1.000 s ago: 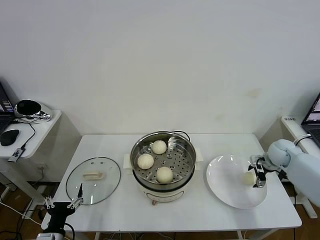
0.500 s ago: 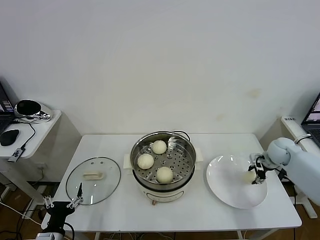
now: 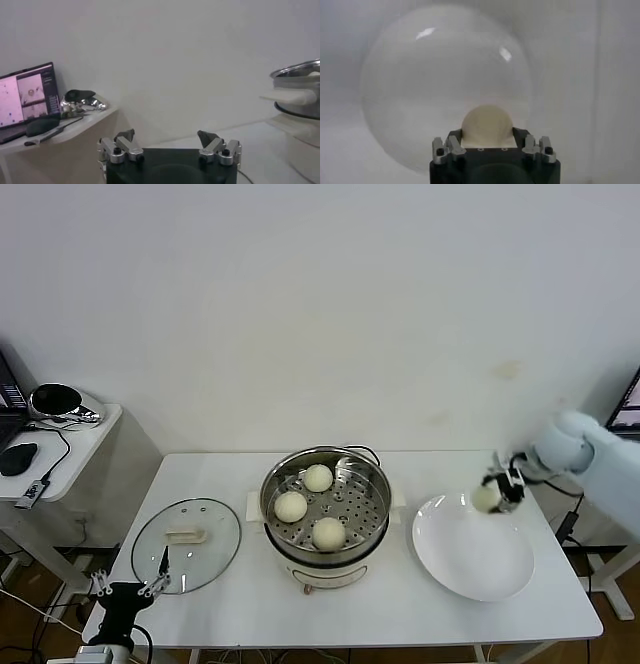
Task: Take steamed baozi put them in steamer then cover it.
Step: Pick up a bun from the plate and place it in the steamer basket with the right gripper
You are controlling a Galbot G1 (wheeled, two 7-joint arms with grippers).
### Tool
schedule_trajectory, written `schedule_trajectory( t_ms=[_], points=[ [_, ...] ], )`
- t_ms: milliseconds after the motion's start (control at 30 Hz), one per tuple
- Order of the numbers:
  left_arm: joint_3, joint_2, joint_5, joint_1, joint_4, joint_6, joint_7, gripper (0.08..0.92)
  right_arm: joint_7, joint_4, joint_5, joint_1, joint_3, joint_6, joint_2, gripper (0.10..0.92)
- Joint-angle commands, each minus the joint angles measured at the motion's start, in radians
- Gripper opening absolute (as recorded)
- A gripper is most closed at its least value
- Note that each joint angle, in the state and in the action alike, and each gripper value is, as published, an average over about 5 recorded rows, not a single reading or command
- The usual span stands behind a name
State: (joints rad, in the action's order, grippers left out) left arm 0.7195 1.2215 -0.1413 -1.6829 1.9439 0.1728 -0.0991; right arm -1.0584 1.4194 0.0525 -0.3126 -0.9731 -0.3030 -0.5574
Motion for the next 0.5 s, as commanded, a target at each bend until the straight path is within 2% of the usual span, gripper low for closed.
schedule_trajectory(
  t_ms=[33,233,500],
  points=[
    [0.001,-0.003,-0.001,0.004,0.005,-0.010,0.001,0.823,0.118,0.148,0.440,-0.481,-0.380,-0.186,-0.207,0.643],
    [0.003,-0.001,-0.007,0.007,-0.004,-0.004,0.000,0.823,0.217,0.129,0.568,-0.424,-0.389,-0.307,-0.373,0.644],
    [0.009,0.009,-0.004,-0.004,0.000,0.002,-0.001,0.823,0.279,0.062,0.591,-0.294,-0.355,-0.382,-0.505,0.645]
  ],
)
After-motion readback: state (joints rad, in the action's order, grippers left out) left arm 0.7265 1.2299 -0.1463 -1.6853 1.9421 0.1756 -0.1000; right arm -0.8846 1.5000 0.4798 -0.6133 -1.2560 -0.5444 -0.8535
